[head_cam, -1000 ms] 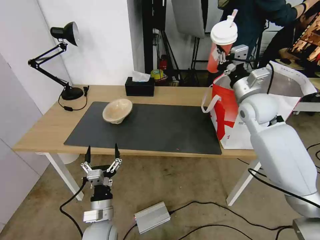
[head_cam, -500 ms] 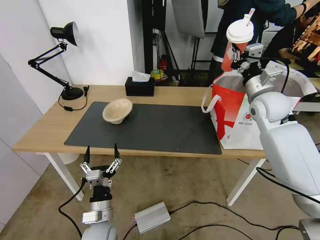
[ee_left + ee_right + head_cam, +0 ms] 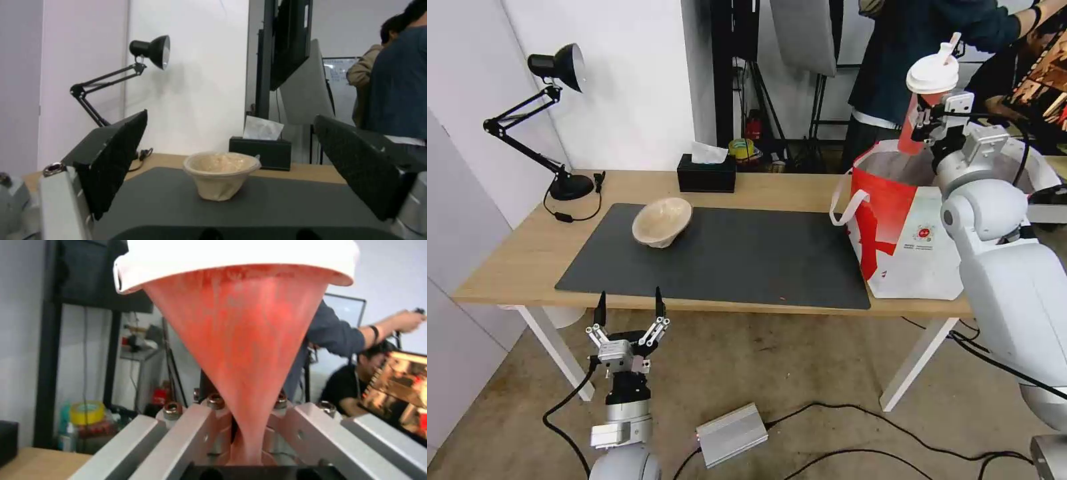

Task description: Pick up the trash from the table and place it into the takeout bag.

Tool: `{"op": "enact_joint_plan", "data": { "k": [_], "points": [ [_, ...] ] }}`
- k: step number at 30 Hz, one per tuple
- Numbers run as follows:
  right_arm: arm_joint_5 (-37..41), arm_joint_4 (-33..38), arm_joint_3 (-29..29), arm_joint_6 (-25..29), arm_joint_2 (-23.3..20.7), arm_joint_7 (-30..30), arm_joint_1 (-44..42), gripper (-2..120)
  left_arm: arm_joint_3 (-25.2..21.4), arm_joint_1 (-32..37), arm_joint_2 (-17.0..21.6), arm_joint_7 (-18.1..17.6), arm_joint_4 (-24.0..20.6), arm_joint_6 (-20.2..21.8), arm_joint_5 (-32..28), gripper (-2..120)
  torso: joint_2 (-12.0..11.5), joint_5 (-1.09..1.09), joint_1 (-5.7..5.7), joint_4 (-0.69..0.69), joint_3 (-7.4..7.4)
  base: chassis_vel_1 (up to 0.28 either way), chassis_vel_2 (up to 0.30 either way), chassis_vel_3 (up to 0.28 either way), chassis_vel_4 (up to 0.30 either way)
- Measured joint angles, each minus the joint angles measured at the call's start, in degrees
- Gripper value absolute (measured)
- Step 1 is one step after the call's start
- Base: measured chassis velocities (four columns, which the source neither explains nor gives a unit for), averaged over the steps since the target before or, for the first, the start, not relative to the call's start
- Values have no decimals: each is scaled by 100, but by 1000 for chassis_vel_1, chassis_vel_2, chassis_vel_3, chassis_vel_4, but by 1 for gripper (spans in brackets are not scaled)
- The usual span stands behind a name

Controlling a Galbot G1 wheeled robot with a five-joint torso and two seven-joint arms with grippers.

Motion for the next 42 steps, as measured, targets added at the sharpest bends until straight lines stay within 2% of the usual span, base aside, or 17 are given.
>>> {"op": "enact_joint_plan", "data": {
  "k": [10,14,19,24,42],
  "points": [
    [41,-33,17,-975,-8,283,142,3,-20,18,0,0,-1,-48,-1,100,0,0,0,0,0,0,0,0,0],
    [206,39,78,-1605,-5,374,175,3,-36,22,-1,0,3,-72,-7,100,0,0,0,0,0,0,0,0,0],
    [422,40,106,-2145,0,463,255,3,-39,16,-1,0,12,-73,-11,100,0,-1,0,0,0,0,0,0,0],
    [591,-65,106,-2330,-12,490,291,3,-37,14,-1,-1,18,-73,-13,100,0,0,0,0,0,0,0,0,0],
    [790,-439,-149,-2312,-99,480,483,3,-60,11,0,-3,16,-79,-29,100,0,0,0,0,0,0,0,0,0]
  ]
}}
